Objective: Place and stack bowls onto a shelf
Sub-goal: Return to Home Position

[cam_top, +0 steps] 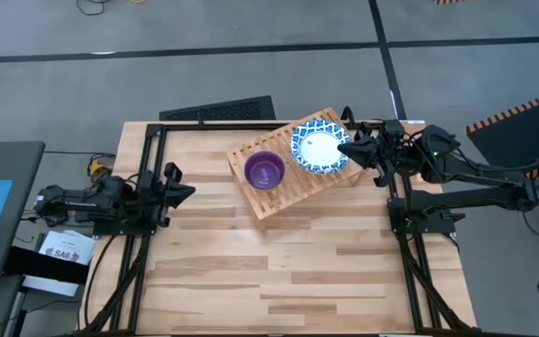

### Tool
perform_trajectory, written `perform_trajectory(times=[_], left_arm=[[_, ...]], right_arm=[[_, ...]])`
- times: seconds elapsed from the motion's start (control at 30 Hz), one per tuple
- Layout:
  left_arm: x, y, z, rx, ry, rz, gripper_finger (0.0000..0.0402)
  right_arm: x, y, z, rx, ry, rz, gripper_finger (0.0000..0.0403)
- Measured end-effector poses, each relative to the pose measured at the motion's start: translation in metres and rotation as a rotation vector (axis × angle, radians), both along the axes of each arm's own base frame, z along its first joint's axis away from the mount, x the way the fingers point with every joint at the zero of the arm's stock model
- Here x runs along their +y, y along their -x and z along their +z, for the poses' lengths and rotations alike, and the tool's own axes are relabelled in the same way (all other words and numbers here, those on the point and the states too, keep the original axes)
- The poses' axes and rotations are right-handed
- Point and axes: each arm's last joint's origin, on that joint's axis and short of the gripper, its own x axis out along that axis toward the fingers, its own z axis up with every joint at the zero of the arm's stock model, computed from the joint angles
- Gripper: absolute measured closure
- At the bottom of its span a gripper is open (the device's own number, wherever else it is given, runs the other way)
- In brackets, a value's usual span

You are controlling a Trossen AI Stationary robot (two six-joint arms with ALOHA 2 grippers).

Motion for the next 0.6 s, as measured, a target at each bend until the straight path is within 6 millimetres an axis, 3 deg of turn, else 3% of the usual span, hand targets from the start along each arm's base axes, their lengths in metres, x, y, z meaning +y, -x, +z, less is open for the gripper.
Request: perform_trajectory(times=[0.17,0.3,0.6], left_arm=[[0.000,0.001,-0.012,0.096,-0.042,0.014,0.0401],[-0.001,0.002,-0.010,0.072,-0.039,-0.021,0.0401],[-0.001,-0.001,-0.018,0.162,0.072,-0.053,0.0401]], right_arm=[[0.000,-0.002,-0.005,0.057,-0.019,0.002,0.0379],[0.002,-0.001,-0.011,0.121,-0.050,0.042,0.0383],[0.019,0.020,-0.028,0.317,-0.003,0.135,0.0384]])
